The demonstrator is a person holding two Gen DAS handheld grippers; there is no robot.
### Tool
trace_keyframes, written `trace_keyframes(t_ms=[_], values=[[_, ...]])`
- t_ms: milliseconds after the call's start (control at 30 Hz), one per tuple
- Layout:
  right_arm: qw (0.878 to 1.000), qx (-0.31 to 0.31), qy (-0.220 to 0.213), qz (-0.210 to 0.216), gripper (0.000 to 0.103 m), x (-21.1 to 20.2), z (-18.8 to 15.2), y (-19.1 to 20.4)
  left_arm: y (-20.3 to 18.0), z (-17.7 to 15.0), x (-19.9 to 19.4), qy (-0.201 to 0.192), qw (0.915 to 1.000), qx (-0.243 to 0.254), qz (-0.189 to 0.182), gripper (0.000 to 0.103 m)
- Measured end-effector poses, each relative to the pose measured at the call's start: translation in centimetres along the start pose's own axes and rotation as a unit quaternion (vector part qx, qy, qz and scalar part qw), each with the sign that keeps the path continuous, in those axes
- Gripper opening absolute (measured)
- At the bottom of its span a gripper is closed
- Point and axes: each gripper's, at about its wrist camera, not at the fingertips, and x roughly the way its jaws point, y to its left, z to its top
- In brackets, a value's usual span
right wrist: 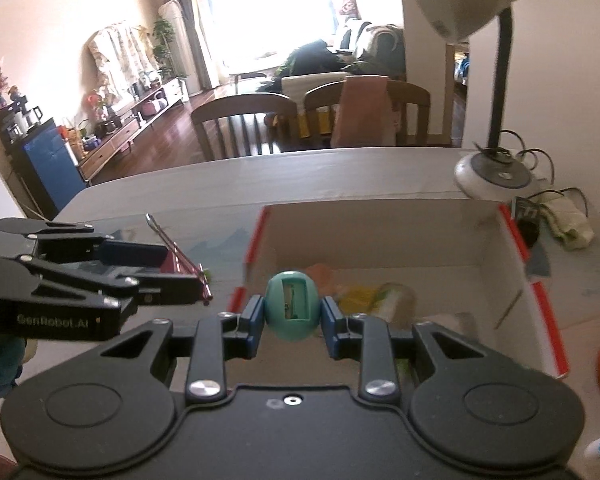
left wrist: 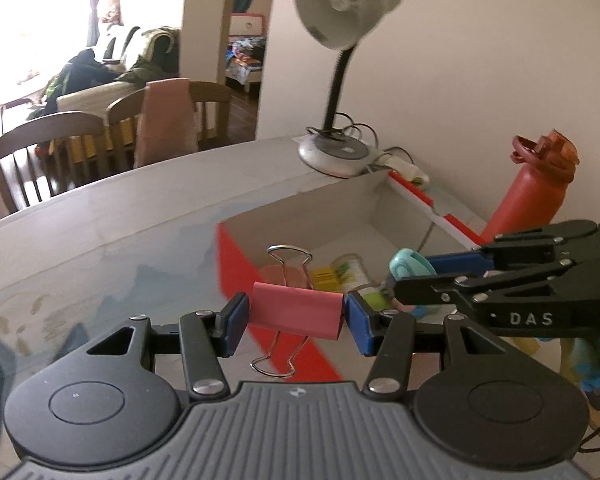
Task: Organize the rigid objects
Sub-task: 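Carry the binder clip and teal sharpener over the red box with both tools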
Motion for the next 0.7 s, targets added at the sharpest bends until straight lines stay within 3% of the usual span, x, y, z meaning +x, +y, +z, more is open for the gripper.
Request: trace_keyframes(t_ms=[333, 700], values=[[1.000, 0.010, 0.006, -0.021, 0.029, 1.4, 1.0, -5.0, -4.8, 1.6, 4.8, 0.026, 0.9992, 0.028, -0.015, 0.052], [0.998, 0.034, 0.036, -0.043, 0.029, 5.0, 1.8, -9.9, -6.9, 2.0, 9.7, 0.078, 0.9962, 0.038, -0.005, 0.052]])
